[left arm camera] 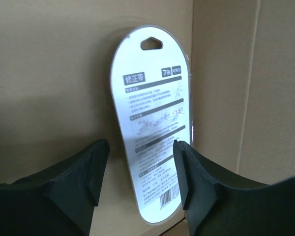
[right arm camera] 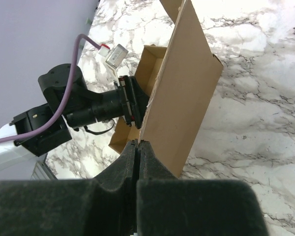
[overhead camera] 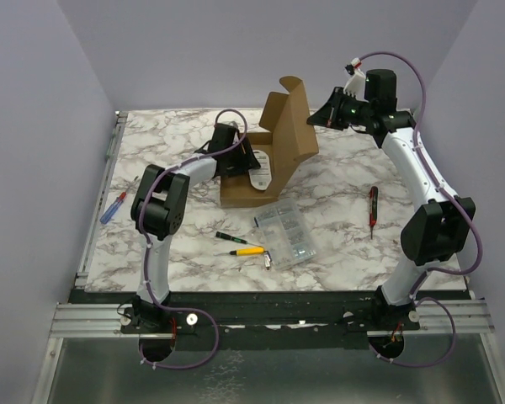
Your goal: Unpack the express box
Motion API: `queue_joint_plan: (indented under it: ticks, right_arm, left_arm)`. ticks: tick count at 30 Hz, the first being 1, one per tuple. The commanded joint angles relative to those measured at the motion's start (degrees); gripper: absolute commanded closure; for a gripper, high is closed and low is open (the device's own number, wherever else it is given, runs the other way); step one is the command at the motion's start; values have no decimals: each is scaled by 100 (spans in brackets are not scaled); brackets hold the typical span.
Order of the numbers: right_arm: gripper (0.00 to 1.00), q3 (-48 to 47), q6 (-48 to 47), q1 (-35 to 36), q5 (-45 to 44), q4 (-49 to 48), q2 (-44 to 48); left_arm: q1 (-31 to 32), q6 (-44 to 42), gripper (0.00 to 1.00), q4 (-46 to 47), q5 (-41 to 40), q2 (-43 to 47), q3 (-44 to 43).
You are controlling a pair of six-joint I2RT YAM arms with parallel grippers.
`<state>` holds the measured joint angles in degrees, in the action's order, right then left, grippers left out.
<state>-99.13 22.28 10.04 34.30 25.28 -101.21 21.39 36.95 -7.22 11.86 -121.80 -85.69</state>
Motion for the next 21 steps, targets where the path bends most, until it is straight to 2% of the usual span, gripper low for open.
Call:
queue_joint_plan:
  ticks: [1,9,15,21]
  right_arm:
    - [100,78,-135,6,73,-49,266]
    - [100,136,-118,6,58,-86,266]
    - [100,181,-190,1,-281,-63,271]
    - [100,23,206,6,-593,-351,179]
  left_arm:
    - [-2,491,41,692,777,-245,262]
    - [-56,844,75,1439,1095,-262,465]
    - [-89,533,100,1190,829,223,408]
    - [-129,-219,100,-3,54,999,-159]
